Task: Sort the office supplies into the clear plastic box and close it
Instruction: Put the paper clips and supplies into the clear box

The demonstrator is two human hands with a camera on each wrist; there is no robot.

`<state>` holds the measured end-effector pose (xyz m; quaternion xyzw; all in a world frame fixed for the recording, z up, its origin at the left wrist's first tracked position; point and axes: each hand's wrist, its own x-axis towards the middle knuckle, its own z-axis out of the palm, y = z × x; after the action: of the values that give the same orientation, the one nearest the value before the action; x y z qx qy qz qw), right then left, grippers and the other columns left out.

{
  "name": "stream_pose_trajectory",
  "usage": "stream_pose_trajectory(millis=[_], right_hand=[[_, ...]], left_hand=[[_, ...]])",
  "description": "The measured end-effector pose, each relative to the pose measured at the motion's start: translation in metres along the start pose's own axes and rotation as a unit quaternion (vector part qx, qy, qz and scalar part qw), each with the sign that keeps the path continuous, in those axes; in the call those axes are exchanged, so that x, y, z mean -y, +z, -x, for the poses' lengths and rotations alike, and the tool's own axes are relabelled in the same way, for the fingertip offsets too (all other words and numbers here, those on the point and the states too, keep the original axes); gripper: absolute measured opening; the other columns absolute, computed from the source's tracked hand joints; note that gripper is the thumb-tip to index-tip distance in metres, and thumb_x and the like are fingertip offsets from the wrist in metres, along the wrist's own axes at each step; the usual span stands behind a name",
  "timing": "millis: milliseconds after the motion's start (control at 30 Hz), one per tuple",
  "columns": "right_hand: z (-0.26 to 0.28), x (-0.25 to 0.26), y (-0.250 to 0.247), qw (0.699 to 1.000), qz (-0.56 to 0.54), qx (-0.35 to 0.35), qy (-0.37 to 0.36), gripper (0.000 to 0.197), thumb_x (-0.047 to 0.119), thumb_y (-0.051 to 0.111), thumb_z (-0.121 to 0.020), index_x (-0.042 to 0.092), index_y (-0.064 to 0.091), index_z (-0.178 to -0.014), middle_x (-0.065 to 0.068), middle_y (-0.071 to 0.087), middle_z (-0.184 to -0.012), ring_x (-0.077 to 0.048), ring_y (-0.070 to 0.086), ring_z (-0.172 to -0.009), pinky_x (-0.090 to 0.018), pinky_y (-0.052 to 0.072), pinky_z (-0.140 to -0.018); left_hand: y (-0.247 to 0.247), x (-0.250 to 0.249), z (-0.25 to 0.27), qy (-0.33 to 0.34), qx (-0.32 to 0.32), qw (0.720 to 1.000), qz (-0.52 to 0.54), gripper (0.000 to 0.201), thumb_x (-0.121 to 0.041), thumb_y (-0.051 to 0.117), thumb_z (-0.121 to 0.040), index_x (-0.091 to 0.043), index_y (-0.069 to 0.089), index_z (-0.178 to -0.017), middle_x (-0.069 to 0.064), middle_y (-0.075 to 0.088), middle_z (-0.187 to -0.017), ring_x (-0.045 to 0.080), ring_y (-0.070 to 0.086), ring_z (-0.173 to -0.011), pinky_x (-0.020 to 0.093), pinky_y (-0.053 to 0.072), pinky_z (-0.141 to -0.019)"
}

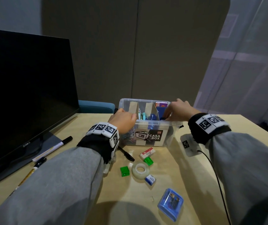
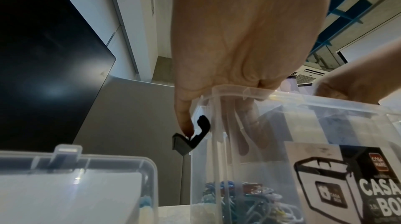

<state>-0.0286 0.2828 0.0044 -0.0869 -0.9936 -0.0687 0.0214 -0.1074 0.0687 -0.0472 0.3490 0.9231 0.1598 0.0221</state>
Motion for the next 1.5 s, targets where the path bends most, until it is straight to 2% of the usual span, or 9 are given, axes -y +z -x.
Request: stream_pose_trajectory(millis=[233,400,533,733,933,1100,1300,1400,1500], right_hand=[[-0.020,0.004,-0.012,0.991,0.076,0.098,-0.045,0.023,0.044,0.060,-0.091,0.035,0.069,-0.111,0.009,0.068,-0.106,-0.015,0.050,-0.108,-0.043,0.027,-0.099],[-0.023,0.004,-0.007,0.992,0.102,0.045,-0.061,0.023,0.044,0.055,-0.093,0.029,0.068,-0.102,0.005,0.067,-0.095,-0.019,0.056,-0.097,-0.037,0.030,-0.085],[-0.025,0.005,0.007,0.995,0.073,0.019,-0.071,0.024,0.038,0.055,-0.095,0.027,0.062,-0.116,0.005,0.066,-0.103,-0.016,0.060,-0.098,-0.036,0.043,-0.088],[-0.025,-0.001,0.006,0.995,0.059,0.030,-0.070,0.020,0.029,0.056,-0.095,0.025,0.064,-0.113,0.004,0.066,-0.105,-0.019,0.058,-0.103,-0.041,0.041,-0.097],[-0.020,0.002,0.002,0.992,0.088,0.031,-0.087,0.023,0.030,0.054,-0.096,0.030,0.064,-0.116,0.005,0.064,-0.112,-0.020,0.052,-0.112,-0.043,0.037,-0.099],[-0.020,0.000,-0.005,0.994,0.078,0.041,-0.071,0.033,0.038,0.065,-0.089,0.031,0.062,-0.121,0.002,0.055,-0.120,-0.021,0.044,-0.116,-0.041,0.039,-0.096],[-0.029,-0.006,-0.007,0.999,0.029,-0.024,-0.024,0.036,0.028,0.059,-0.092,0.024,0.053,-0.127,-0.001,0.052,-0.125,-0.023,0.042,-0.118,-0.044,0.038,-0.099],[-0.033,-0.001,0.004,0.997,0.073,-0.013,-0.010,0.047,0.037,0.059,-0.092,0.020,0.048,-0.134,-0.003,0.051,-0.129,-0.024,0.041,-0.122,-0.042,0.036,-0.101],[-0.036,0.000,0.007,0.997,0.079,-0.014,0.001,0.046,0.041,0.060,-0.090,0.018,0.053,-0.129,-0.005,0.053,-0.125,-0.024,0.041,-0.118,-0.040,0.035,-0.098]], left_hand=[[0.003,0.003,-0.004,0.003,-0.009,1.000,-0.010,0.040,-0.029,0.022,-0.105,-0.022,0.051,-0.079,0.004,0.059,-0.095,0.019,0.042,-0.109,0.043,0.040,-0.097],[0.003,0.002,-0.003,0.009,-0.012,0.999,-0.034,0.035,-0.026,0.023,-0.105,-0.024,0.047,-0.080,0.003,0.059,-0.097,0.021,0.041,-0.111,0.044,0.040,-0.098],[0.004,0.001,-0.003,0.008,-0.012,0.999,-0.043,0.034,-0.026,0.023,-0.105,-0.023,0.049,-0.083,0.005,0.061,-0.101,0.022,0.042,-0.113,0.044,0.041,-0.098],[0.005,0.002,-0.003,0.006,-0.016,0.999,-0.051,0.031,-0.025,0.026,-0.104,-0.023,0.048,-0.083,0.005,0.060,-0.100,0.024,0.043,-0.115,0.047,0.042,-0.099],[0.006,0.002,-0.002,0.002,-0.019,0.999,-0.035,0.035,-0.026,0.023,-0.105,-0.023,0.048,-0.080,0.005,0.061,-0.101,0.023,0.043,-0.115,0.047,0.042,-0.099],[0.005,0.001,-0.002,0.004,-0.017,0.999,-0.038,0.035,-0.026,0.023,-0.104,-0.022,0.050,-0.082,0.005,0.061,-0.101,0.023,0.042,-0.116,0.045,0.042,-0.100],[0.006,0.002,-0.003,0.005,-0.022,0.999,-0.028,0.038,-0.028,0.022,-0.105,-0.020,0.054,-0.087,0.005,0.061,-0.100,0.021,0.043,-0.114,0.044,0.041,-0.099],[0.006,0.001,-0.002,0.003,-0.026,0.999,-0.023,0.038,-0.028,0.022,-0.104,-0.020,0.053,-0.083,0.005,0.061,-0.096,0.020,0.043,-0.111,0.043,0.043,-0.097],[0.006,0.001,-0.001,0.005,-0.029,0.999,-0.031,0.038,-0.028,0.023,-0.104,-0.020,0.054,-0.084,0.004,0.061,-0.096,0.021,0.044,-0.111,0.044,0.043,-0.097]])
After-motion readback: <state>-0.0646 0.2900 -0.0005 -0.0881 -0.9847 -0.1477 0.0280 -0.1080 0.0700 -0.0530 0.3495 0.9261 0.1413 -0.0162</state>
